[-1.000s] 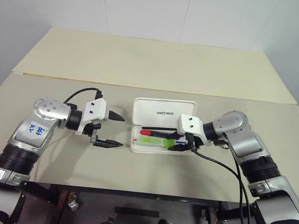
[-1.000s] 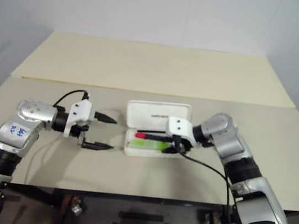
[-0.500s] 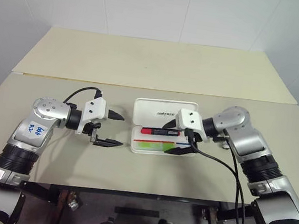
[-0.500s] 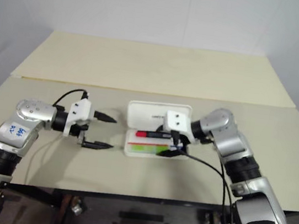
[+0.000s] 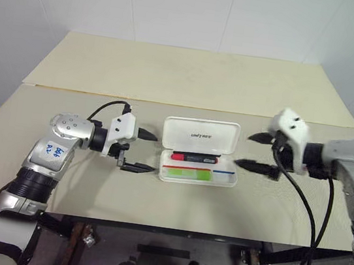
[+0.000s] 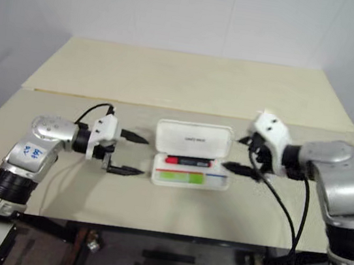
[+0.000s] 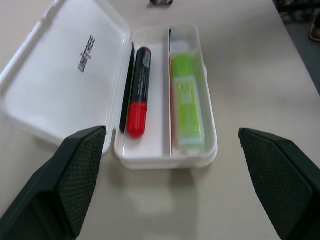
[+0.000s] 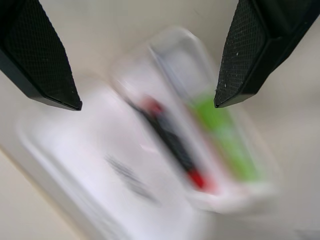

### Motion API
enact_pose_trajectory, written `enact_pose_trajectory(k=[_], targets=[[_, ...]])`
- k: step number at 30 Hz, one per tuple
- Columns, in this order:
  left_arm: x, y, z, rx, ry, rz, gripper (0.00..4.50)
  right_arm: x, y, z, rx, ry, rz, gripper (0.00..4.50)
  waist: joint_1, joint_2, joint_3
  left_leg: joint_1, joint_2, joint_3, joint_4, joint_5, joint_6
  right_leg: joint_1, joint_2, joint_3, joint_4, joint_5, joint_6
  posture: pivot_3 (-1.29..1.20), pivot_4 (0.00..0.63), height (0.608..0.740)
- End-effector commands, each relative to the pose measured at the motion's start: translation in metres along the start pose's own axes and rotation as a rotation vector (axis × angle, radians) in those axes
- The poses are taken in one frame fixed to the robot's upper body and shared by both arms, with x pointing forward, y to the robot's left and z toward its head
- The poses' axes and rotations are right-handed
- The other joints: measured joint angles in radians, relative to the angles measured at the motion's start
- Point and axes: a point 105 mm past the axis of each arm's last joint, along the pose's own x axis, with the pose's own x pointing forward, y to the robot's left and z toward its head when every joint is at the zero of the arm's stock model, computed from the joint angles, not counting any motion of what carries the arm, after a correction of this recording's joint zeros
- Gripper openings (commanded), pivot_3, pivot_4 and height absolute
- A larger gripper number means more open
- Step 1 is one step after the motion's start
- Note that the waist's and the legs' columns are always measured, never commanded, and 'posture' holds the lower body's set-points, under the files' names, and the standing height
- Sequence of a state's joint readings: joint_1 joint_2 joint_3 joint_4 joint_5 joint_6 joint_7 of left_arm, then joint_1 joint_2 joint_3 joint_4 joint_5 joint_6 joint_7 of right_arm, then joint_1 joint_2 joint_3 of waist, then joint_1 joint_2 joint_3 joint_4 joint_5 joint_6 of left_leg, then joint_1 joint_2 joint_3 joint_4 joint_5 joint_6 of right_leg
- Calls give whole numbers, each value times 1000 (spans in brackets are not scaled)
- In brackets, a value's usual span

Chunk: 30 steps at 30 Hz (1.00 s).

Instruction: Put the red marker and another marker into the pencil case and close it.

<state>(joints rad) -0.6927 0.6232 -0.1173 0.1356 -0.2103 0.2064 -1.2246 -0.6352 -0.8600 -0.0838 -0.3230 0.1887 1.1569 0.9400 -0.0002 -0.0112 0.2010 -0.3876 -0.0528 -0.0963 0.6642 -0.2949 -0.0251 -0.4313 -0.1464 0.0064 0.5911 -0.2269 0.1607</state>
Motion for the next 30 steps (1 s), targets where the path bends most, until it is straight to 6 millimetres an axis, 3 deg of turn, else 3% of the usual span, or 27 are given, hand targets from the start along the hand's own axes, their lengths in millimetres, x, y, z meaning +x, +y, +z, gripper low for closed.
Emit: enact_pose_trajectory(k=[1, 6, 12, 22, 30], targets=[[3, 4, 10, 17, -34, -7, 4500, -18, -20, -8, 109, 30, -247, 4484, -1, 0, 0, 0, 0, 1, 0, 0, 0, 0, 0, 0, 0, 0, 0, 0, 150, 740], [12, 6, 14, 25, -46, -40, 4500, -21, -15, -42, 310, 130, -399, 4484, 1, -1, 0, 0, 0, 0, 0, 0, 0, 0, 0, 0, 0, 0, 0, 0, 150, 740], [14, 11, 19, 48, -47, -64, 4500, -12, -8, -63, 380, 186, -434, 4484, -1, -1, -1, 0, -1, 0, 0, 0, 2, 1, -1, 0, -1, 1, 0, 0, 150, 740], [10, 12, 27, 78, -51, -66, 4500, -3, -26, -79, 501, 255, -462, 4484, -4, -1, 0, 0, -1, 0, 0, 1, 2, 1, 0, 0, 0, 1, 0, 0, 150, 740], [5, 8, 24, 71, -43, -39, 4500, 12, -40, -72, 584, 239, -450, 4484, -6, -1, 0, 0, -1, 0, -2, 1, 2, 1, 0, 0, -1, 1, 0, 0, 150, 740]])
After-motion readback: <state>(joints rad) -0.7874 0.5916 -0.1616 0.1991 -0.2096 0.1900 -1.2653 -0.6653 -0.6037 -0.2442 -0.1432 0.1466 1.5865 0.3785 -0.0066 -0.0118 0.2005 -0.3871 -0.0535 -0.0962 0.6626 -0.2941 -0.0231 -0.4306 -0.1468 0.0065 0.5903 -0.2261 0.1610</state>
